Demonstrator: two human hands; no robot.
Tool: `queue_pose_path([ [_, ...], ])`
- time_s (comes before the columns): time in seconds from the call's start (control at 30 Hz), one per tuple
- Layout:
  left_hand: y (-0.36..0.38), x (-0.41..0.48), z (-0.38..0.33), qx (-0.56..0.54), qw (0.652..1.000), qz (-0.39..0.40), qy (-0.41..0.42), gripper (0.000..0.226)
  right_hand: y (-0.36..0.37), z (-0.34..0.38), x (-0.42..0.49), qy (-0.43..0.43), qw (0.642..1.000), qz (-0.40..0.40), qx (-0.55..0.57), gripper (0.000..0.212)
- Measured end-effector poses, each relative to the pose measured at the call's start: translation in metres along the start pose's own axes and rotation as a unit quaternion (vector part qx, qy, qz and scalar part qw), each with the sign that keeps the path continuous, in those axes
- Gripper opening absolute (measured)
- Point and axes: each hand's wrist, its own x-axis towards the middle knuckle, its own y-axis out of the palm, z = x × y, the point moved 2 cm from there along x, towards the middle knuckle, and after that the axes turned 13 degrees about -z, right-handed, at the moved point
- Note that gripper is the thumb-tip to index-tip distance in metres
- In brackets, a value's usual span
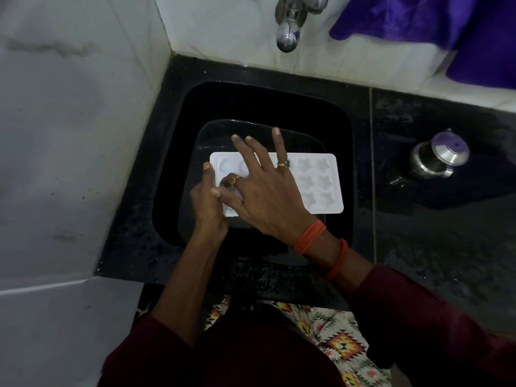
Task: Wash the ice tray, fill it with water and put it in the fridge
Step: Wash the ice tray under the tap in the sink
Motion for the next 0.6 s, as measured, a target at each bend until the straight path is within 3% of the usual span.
queue_pose_path([
  [0.6, -0.0051, 0.0049, -0.0052, 0.016, 1.000, -0.014, 0.006, 0.042, -0.0012, 0.0080, 0.0038, -0.035, 0.999, 0.018, -0.005, 0.063],
])
